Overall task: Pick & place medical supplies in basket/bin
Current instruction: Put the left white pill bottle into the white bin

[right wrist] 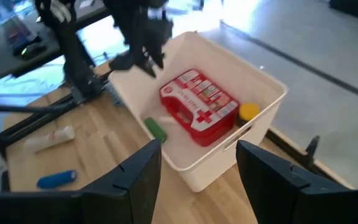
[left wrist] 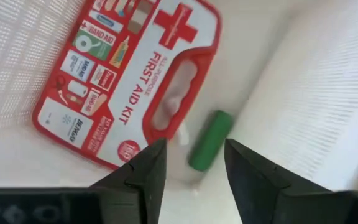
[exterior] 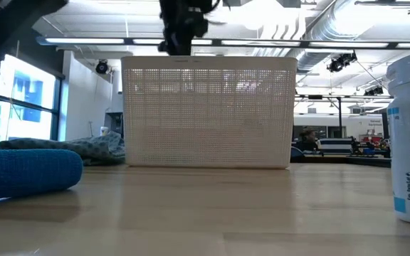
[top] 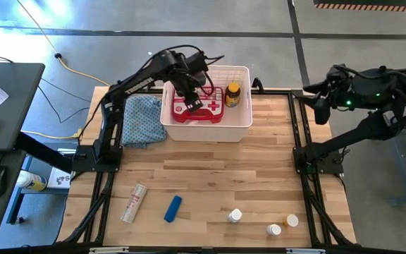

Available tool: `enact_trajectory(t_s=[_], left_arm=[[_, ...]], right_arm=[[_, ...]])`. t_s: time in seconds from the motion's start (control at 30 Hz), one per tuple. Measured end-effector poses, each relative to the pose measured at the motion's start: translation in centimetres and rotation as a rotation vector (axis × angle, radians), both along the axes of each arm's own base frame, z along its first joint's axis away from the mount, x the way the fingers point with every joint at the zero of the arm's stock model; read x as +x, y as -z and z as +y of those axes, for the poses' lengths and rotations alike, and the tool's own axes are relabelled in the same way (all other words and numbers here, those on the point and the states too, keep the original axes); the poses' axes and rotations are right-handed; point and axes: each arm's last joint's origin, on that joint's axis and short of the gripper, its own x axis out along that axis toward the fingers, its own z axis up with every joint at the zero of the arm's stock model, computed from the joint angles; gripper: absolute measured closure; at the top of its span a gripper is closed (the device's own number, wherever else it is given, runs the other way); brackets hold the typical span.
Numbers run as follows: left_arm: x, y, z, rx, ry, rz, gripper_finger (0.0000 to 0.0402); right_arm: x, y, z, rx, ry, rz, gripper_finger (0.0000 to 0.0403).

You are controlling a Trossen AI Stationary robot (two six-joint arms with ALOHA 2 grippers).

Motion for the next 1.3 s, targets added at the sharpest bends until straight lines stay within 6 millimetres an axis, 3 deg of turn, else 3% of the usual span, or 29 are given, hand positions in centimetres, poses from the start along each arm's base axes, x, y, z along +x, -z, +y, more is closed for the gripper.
enact_trajectory(t_s=[0.2,0.4,0.67,0.87,1.03,1.3], left_arm=[[-1.9,-3.6,-3.4,0.034,-0.072,-0.103,0.0235],[-3.4,-6.4,-7.6,0.043,-0.133,-0.204,0.0257],[-3.0,-7.0,-15.1,-0.053,-0.107,-0.253,0.028],[-3.1,-7.1,-19.9,-0.018,-0.039,-0.266,0.0294],[-3.7,-7.8,-21.7,0.045,0.026,-0.321,0.0302],[-5.7,-10.9,-22.2,0.056,0.182,-0.521,0.0307]], right_arm=[[1.5,0.3,0.4,0.053,-0.084,0.041,0.0204],[4.5,0.9,1.2,0.103,-0.238,0.125,0.0204],[8.4,2.2,3.3,0.033,-0.404,0.251,0.0204],[10.1,2.8,5.3,0.021,-0.491,0.276,0.0204],[12.2,3.5,7.3,0.052,-0.509,0.271,0.0204],[16.6,5.2,10.1,0.11,-0.422,0.236,0.0204]])
